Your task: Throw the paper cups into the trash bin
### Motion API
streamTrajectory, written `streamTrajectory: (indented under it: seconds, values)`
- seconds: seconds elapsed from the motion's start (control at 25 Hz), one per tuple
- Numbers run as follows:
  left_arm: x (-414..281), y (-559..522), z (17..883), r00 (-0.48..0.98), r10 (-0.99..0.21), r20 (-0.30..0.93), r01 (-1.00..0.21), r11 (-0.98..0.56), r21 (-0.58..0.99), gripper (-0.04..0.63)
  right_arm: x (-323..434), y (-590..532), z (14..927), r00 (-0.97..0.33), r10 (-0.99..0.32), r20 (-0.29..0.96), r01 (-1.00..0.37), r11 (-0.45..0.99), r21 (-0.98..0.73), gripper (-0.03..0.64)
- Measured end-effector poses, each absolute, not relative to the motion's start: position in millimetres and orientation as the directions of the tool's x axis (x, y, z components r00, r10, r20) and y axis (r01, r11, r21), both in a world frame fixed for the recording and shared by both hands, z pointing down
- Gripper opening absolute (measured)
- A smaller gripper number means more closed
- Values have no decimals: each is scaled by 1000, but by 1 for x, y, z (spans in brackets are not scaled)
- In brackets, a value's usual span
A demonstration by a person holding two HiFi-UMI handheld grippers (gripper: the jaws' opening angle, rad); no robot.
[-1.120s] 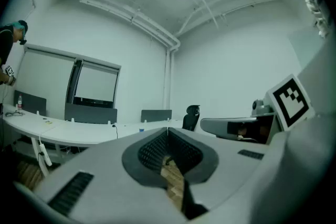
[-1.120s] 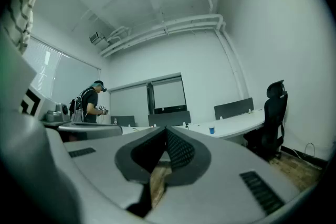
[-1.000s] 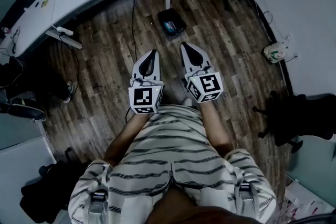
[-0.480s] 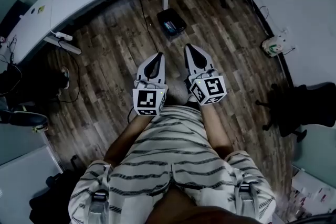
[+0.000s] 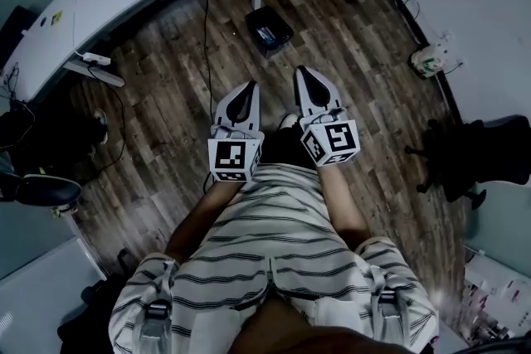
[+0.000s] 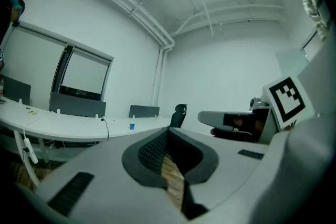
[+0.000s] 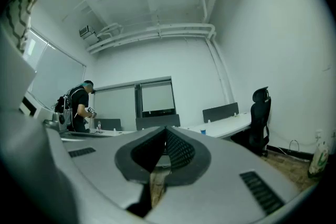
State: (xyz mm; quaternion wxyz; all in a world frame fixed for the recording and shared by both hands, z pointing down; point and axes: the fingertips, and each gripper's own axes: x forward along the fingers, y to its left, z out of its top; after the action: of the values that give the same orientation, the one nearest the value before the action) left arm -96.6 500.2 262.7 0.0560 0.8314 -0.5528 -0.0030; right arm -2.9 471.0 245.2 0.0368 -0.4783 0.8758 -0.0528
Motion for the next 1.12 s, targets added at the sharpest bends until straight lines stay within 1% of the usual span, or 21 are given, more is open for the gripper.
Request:
streamTrajectory:
  seconds: [0.24,0.48,0.88,1.12]
  values:
    - [-104,481,271,365,-928,70,-928,-357,104,25,-11,454,249,-552,-834,-13,-829,550,-103,15]
    - [-109,436,281,367,-926,89,-930,-362,67,25,-17,406,255,-555,-832,-23,-825,553,-117,15]
    - [-95,317,295,373,-920,123,-928,-369,55,25,-7,280,264,-553,-832,-33,-822,552,-145,15]
    - [-78,238,302,376,-916,136,-926,-372,56,25,11,197,268,-554,-832,-36,-818,552,-163,15]
